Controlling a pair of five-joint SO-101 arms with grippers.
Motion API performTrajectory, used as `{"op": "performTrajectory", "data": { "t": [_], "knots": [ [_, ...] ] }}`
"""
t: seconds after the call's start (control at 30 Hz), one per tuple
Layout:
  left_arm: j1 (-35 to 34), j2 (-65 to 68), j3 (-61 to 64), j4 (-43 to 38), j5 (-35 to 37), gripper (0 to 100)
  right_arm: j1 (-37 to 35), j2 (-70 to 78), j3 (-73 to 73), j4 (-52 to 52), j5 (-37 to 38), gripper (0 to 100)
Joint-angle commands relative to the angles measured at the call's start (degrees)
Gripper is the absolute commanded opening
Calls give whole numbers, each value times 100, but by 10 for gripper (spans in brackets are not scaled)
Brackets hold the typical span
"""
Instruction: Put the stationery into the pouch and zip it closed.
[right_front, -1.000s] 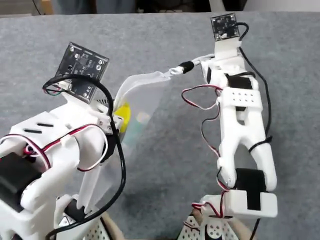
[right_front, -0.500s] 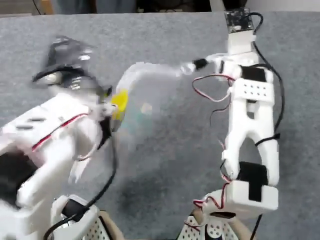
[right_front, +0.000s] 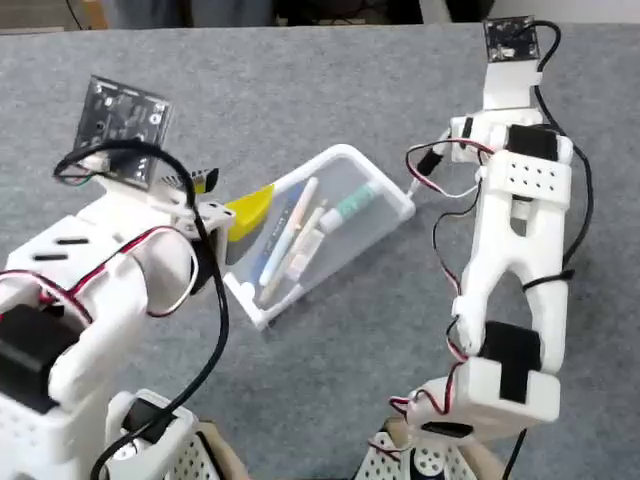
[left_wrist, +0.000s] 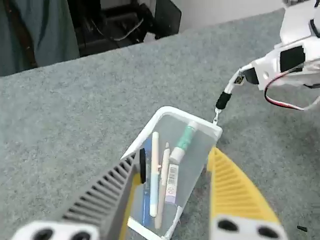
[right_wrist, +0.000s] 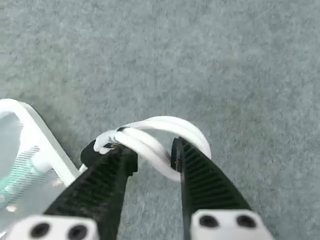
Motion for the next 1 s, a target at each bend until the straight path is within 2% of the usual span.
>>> {"op": "performTrajectory", "data": {
  "t": [0.0, 0.17, 0.27, 0.33, 0.5, 0.67, 0.97],
  "knots": [
    [-286, -53, 13, -149, 26, 220, 18, -787, -295, 158, -62, 120],
    [-558, -105, -31, -141, 35, 220, -211, -1657, -303, 571, -18, 119],
    [-822, -105, -31, -141, 53, 215, -431, -2141, -321, 765, -26, 61],
    [-1024, -105, -22, -123, 53, 173, -510, -2440, -295, 862, -62, 8],
    [-1534, -105, 13, -88, 26, 36, -545, -2985, -295, 1187, -62, 28],
    [-1868, -105, 13, 62, 62, 30, -545, -3407, -295, 1679, -62, 13],
    [-1912, -114, 13, 484, 62, 30, -545, -4321, -145, 2356, -62, 12]
  ]
}}
